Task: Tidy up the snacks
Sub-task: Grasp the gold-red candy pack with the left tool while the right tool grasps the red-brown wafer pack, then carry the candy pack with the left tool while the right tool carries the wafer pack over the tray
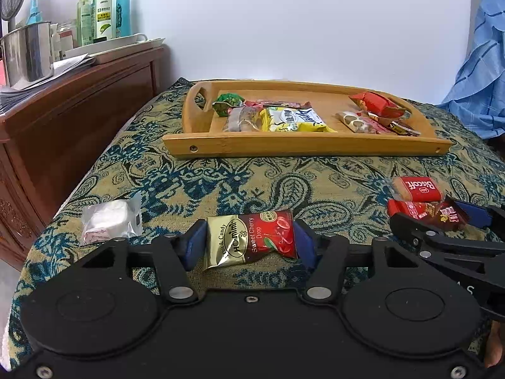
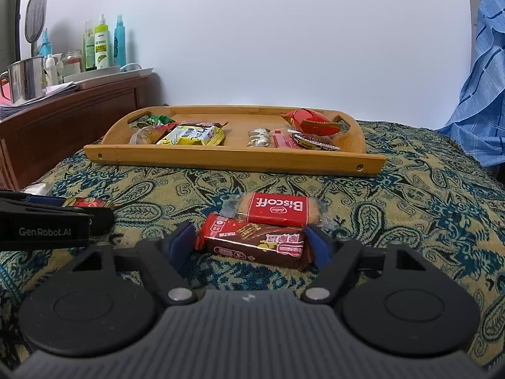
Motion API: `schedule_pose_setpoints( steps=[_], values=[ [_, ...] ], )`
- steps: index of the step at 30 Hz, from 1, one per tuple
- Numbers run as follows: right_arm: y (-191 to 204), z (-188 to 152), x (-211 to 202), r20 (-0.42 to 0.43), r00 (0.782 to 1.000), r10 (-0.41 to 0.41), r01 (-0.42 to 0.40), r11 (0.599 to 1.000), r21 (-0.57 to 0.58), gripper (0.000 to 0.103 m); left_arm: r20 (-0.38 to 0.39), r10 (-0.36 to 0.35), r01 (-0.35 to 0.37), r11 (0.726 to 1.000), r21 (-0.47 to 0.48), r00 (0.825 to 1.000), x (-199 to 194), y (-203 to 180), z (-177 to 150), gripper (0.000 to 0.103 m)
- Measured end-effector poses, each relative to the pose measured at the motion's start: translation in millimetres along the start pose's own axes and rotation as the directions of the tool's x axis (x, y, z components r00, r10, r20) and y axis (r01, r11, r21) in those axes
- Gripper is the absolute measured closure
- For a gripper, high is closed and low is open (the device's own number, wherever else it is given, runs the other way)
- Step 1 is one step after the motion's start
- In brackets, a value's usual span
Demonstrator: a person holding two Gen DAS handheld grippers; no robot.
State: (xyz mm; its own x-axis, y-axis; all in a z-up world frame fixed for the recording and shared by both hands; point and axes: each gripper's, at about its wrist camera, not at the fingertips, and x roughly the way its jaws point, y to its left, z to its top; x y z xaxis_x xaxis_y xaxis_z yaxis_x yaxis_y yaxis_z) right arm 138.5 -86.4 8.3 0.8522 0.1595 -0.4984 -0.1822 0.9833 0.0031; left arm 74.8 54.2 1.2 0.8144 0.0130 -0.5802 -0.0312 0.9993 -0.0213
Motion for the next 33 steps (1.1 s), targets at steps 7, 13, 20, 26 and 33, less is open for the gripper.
schedule_pose_setpoints(
  steps=[7,13,20,26,33],
  values=[
    [0,1,-7,0.015,1.0,0.008,-0.008,1.0,0.015,0.034,0.033,-0.006,0.006,1.0,0.005,0.999,-9,-7,6,0.049],
    [-7,15,-20,0.048,0.998,0.029,-0.031,0.999,0.038,0.034,0.061,-0.043,0.044,0.999,-0.013,0.997,-22,-13,31,0.049],
    [-29,54,-25,0.085,0.995,0.047,-0.052,0.996,0.066,0.034,0.098,-0.068,0.072,0.997,-0.041,0.993,-32,-15,79,0.049],
    [-51,99,-14,0.126,0.991,0.041,-0.053,0.995,0.087,0.034,0.133,-0.066,0.072,0.996,-0.045,0.989,-18,-21,131,0.049],
    [-74,152,41,0.091,0.99,0.105,-0.111,0.992,0.063,0.034,0.091,-0.094,0.101,0.992,-0.07,0.991,36,-22,190,0.049]
  ],
)
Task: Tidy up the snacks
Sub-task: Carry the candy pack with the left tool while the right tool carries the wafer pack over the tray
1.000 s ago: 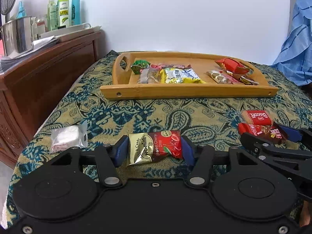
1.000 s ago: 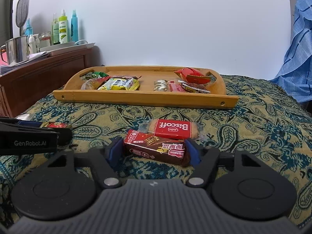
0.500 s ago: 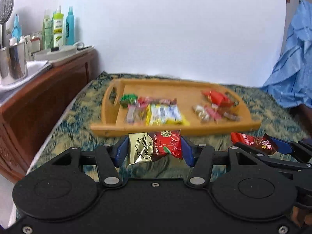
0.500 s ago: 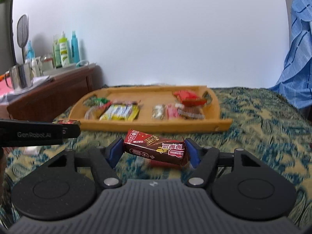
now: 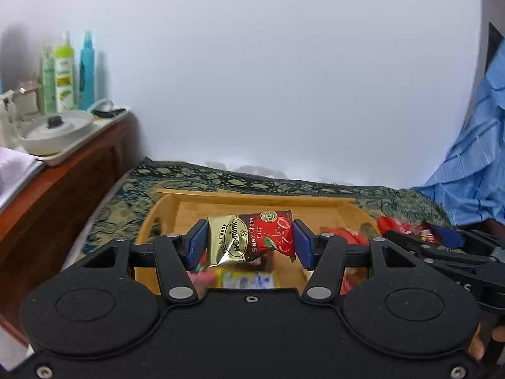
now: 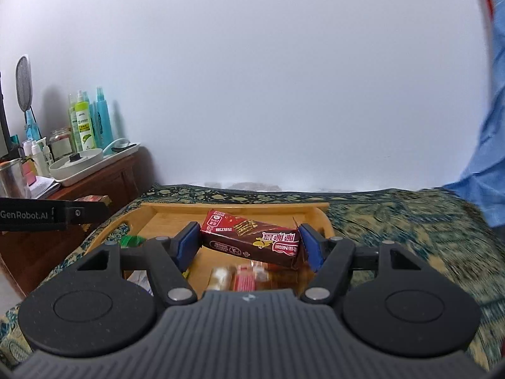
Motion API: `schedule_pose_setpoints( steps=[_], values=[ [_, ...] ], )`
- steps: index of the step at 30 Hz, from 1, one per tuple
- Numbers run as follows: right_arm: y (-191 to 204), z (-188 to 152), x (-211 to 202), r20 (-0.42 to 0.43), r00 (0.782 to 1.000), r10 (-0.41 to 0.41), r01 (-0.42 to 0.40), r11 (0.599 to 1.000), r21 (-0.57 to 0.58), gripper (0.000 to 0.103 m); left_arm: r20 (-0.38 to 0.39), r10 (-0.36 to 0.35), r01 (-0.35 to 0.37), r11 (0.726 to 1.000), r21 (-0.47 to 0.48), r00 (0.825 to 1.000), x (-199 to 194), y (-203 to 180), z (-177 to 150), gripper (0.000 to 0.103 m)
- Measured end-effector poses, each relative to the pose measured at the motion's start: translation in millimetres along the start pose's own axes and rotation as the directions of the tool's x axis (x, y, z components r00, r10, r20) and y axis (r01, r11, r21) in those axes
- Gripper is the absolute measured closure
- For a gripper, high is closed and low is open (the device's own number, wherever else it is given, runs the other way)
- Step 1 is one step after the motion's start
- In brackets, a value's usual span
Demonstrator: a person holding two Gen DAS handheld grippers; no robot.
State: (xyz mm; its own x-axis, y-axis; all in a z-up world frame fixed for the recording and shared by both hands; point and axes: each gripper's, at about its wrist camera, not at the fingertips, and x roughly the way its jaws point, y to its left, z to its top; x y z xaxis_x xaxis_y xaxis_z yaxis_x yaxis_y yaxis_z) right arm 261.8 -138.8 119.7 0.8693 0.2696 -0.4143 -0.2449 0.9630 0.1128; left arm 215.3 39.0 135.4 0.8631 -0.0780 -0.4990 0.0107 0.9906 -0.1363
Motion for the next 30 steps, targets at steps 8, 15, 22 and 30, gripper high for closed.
schedule_pose_setpoints(
  steps=[8,15,22,30],
  values=[
    [-23,32,95,-0.168,0.985,0.047,-0.053,0.998,-0.033,0.034,-0.078,0.028,-0.03,0.999,-0.03,0.997,88,1,18,0.049],
    [-23,34,156,-0.27,0.962,0.029,-0.05,0.996,-0.069,0.034,-0.148,0.067,-0.076,0.996,-0.056,0.987,147,7,7,0.049],
    [-33,28,193,-0.34,0.94,0.013,-0.037,0.997,-0.065,0.033,-0.205,0.099,-0.111,0.993,-0.048,0.974,181,12,-2,0.049],
    [-33,26,212,-0.371,0.929,0.006,-0.035,0.997,-0.072,0.033,-0.244,0.138,-0.144,0.99,-0.004,0.96,198,8,-3,0.049]
  ],
)
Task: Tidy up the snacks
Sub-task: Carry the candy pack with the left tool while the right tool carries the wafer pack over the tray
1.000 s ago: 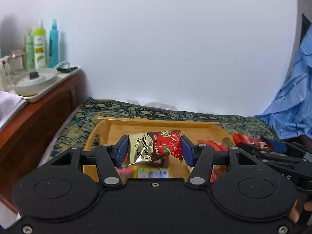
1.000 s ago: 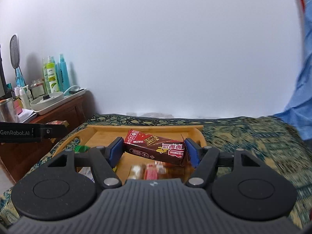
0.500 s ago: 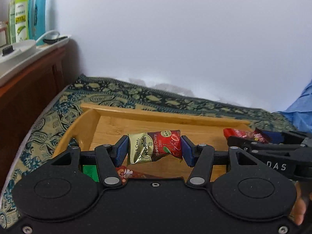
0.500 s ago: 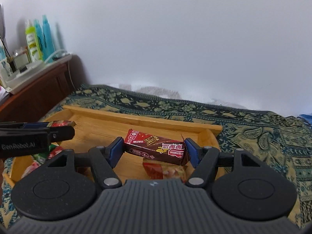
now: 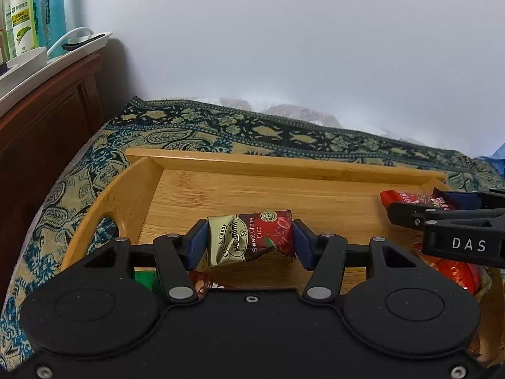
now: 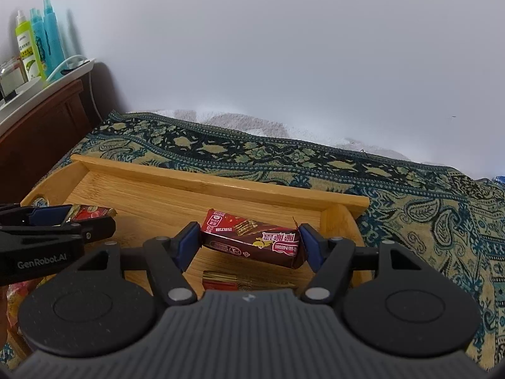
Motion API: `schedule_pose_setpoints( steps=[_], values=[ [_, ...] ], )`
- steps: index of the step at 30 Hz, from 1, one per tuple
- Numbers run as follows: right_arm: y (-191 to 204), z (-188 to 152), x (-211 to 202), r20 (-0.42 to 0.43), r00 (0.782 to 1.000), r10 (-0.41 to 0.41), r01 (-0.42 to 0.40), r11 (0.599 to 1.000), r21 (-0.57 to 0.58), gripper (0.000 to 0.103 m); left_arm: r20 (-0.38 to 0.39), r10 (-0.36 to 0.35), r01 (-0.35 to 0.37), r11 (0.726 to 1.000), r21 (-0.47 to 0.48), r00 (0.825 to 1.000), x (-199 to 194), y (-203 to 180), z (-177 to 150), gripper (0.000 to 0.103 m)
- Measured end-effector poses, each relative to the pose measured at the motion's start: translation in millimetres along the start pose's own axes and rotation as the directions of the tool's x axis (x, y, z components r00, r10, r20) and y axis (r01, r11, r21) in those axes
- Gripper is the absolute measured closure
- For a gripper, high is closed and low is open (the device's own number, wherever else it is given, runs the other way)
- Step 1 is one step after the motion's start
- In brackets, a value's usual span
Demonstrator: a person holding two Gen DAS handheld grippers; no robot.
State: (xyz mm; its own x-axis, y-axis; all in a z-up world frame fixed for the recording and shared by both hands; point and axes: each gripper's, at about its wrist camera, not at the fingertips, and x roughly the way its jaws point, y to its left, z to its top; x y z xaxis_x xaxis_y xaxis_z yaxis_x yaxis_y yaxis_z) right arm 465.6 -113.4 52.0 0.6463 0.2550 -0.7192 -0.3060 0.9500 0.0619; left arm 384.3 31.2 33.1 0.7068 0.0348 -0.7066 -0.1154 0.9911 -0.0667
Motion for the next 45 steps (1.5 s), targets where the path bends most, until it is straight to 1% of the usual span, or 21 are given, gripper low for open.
schedule_pose_setpoints(
  steps=[4,10,13,23,45],
  values=[
    [1,0,6,-0.02,1.0,-0.014,0.014,1.0,-0.014,0.033,-0.015,-0.001,0.001,1.0,0.004,1.0,4,-2,0,0.049],
    [-2,0,10,-0.028,0.999,-0.018,0.018,1.0,-0.011,0.033,-0.019,0.007,-0.006,0.999,0.04,1.0,8,-7,-1,0.048],
    [-2,-1,11,-0.033,0.999,-0.016,0.016,1.0,-0.009,0.033,-0.019,0.001,-0.001,0.999,0.035,1.0,8,-6,-1,0.048],
    [-2,-1,14,-0.04,0.999,-0.019,0.018,1.0,-0.018,0.033,-0.013,0.021,-0.021,0.999,0.05,1.0,9,-6,-2,0.047],
    [-2,-1,19,-0.051,0.999,-0.019,0.019,1.0,-0.014,0.031,-0.014,0.022,-0.021,0.998,0.052,1.0,11,-6,-2,0.045]
  ],
)
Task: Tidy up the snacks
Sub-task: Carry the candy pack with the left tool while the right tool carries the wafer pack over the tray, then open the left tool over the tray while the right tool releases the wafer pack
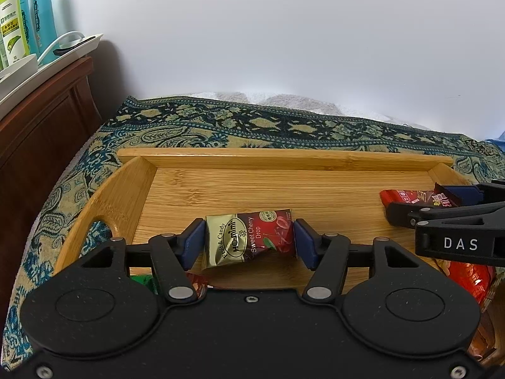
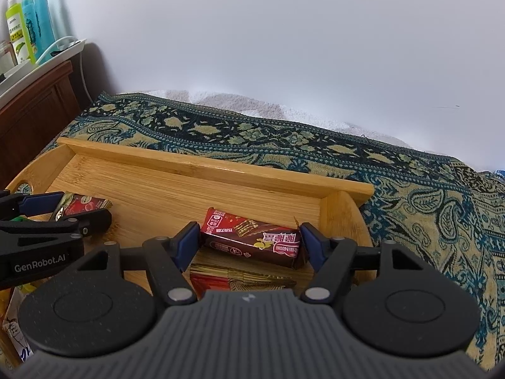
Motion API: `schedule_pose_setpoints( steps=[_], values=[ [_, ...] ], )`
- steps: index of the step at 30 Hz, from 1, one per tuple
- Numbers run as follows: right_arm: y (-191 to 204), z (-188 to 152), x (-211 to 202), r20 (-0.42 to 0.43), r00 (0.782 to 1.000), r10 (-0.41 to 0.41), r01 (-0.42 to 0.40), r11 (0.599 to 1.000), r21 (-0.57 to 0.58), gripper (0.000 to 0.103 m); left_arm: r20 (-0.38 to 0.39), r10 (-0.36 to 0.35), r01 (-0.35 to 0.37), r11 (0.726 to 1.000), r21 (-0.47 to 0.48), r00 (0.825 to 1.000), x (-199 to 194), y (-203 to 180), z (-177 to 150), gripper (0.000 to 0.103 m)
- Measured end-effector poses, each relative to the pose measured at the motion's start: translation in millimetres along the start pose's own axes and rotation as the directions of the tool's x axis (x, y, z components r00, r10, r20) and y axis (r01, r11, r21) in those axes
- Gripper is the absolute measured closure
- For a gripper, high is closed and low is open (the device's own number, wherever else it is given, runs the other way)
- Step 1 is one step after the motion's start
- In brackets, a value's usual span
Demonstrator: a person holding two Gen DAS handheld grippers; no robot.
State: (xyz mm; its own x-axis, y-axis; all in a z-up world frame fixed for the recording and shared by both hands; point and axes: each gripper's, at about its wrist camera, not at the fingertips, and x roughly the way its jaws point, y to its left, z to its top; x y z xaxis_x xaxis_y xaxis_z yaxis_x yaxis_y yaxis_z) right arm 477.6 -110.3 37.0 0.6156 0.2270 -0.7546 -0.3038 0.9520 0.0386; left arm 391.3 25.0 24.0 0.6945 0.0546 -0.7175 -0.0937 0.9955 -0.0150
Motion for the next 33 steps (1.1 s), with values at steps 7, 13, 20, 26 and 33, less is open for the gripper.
schedule_pose_setpoints(
  steps=[7,13,20,26,33],
  values=[
    [0.4,0.1,1.1,-0.001,1.0,-0.002,0.002,1.0,-0.006,0.03,0.0,0.0,0.0,1.0,0.001,1.0,0.5,-0.3,0.0,0.044],
    [0.6,0.0,0.6,-0.001,1.0,-0.002,0.002,1.0,-0.005,0.027,0.002,0.0,0.0,1.0,0.0,1.0,0.8,0.1,-0.1,0.043],
    [0.4,0.2,0.9,0.0,1.0,0.004,-0.004,1.0,-0.002,0.021,0.003,-0.004,0.004,1.0,-0.001,1.0,1.1,0.3,-0.1,0.04],
    [-0.4,0.2,0.2,0.001,1.0,0.006,-0.006,1.0,0.002,0.021,-0.002,-0.009,0.009,1.0,-0.004,1.0,1.3,-0.4,0.1,0.035],
    [-0.9,-0.2,-3.7,0.003,1.0,0.001,-0.001,1.0,0.008,0.018,-0.004,-0.027,0.027,0.999,-0.026,1.0,-3.4,0.4,2.0,0.03]
  ],
)
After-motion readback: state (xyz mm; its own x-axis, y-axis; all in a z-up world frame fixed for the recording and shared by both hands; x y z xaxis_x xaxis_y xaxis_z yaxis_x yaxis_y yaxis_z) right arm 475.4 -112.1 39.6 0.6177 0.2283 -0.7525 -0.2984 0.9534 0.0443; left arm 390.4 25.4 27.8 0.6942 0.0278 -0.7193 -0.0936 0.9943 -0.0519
